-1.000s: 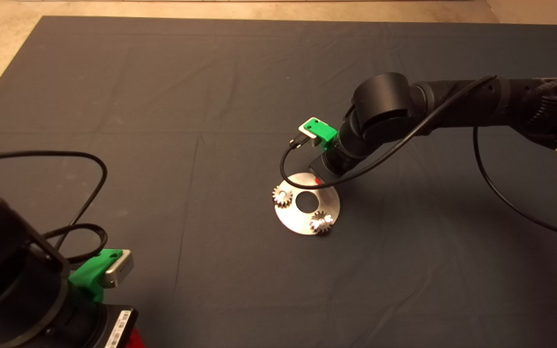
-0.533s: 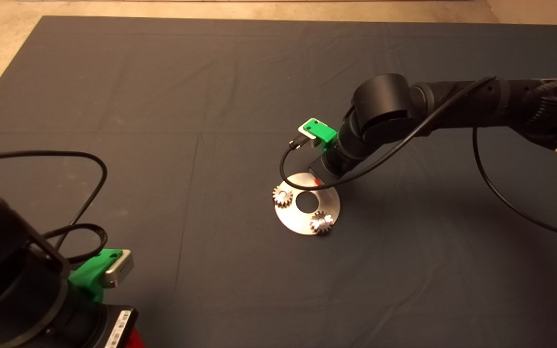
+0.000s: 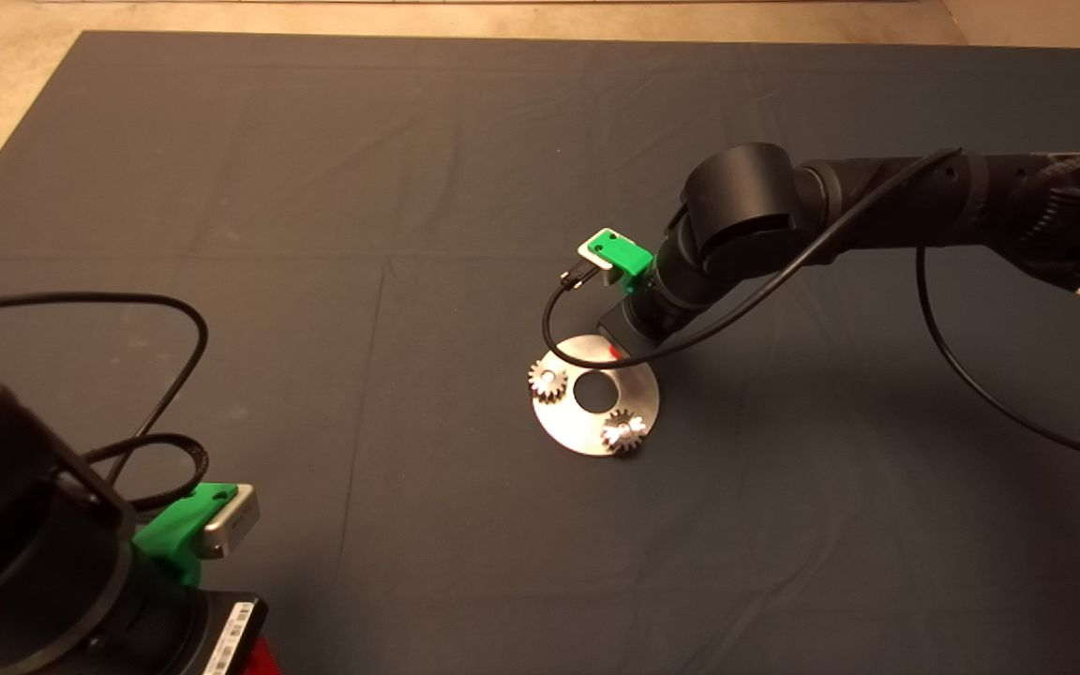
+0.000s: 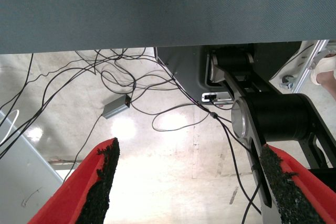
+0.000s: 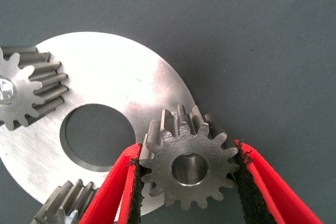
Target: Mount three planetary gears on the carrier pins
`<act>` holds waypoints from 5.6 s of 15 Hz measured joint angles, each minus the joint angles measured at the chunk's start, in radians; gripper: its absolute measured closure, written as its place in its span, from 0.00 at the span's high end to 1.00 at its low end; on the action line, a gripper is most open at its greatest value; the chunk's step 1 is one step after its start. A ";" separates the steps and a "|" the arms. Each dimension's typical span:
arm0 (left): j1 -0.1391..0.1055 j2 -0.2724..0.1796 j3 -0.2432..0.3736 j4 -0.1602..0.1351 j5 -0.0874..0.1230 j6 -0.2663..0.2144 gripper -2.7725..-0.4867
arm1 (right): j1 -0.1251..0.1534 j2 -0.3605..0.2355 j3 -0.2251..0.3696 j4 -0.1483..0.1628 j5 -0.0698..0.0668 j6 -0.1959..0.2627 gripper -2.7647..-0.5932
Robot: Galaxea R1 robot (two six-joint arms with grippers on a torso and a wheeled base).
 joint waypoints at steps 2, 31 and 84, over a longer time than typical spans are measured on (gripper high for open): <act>0.000 0.000 0.000 0.000 0.000 0.000 0.61 | 0.000 0.003 -0.003 -0.005 0.008 0.000 0.22; 0.000 0.000 0.000 0.000 0.000 0.000 0.61 | -0.006 -0.001 0.037 -0.008 -0.001 0.020 0.22; 0.000 0.005 0.000 0.000 0.000 0.000 0.73 | 0.033 -0.201 0.413 0.136 -0.041 0.087 0.59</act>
